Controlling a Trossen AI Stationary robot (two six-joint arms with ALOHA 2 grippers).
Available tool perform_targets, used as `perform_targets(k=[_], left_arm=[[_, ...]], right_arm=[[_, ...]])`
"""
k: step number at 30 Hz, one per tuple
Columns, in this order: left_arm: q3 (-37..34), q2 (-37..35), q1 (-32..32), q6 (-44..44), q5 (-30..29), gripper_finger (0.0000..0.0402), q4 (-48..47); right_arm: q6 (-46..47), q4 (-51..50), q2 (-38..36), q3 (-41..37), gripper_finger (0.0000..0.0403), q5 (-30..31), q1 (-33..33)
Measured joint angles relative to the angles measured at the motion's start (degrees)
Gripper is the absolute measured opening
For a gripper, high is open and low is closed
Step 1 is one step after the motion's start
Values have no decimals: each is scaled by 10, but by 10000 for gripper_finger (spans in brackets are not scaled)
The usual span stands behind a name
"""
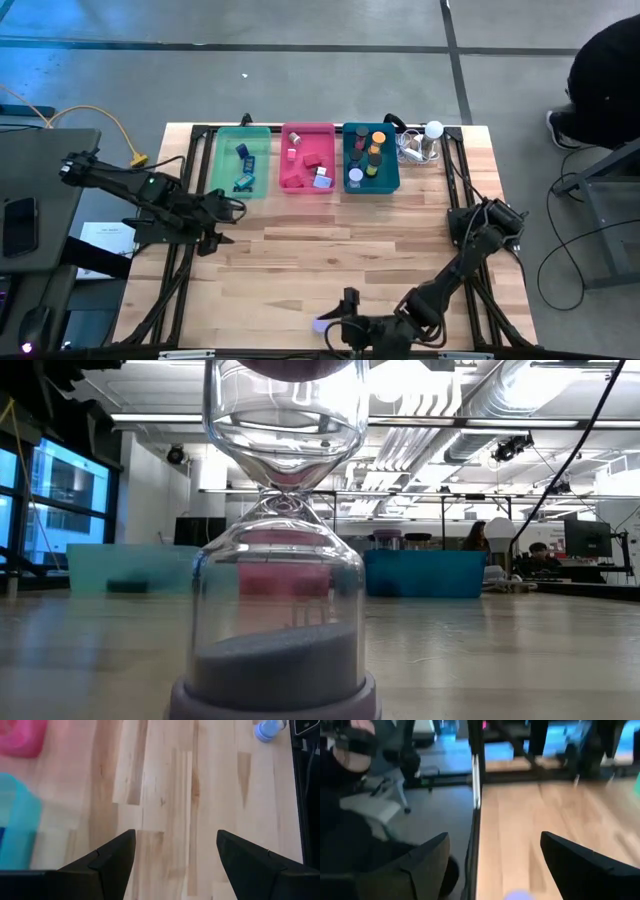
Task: Pick & Place Office items
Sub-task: Put the purple hourglass into the blue bin
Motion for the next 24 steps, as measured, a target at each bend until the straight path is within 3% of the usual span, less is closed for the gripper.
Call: perform_targets(k=[8,12,19,24], left_arm=[[-36,6,-38,-29,0,271,45],[-48,7,-51,-14,0,271,80],[-82,7,-61,66,-16,271,217],[-83,8,-61,95,-15,271,235]], right_arm=[[90,-129,3,0,302,0,-6],[61,-126,10,-1,302,-11,-9],[30,-13,10,-1,302,-7,-7],[-20,79,10,-1,297,-4,4]])
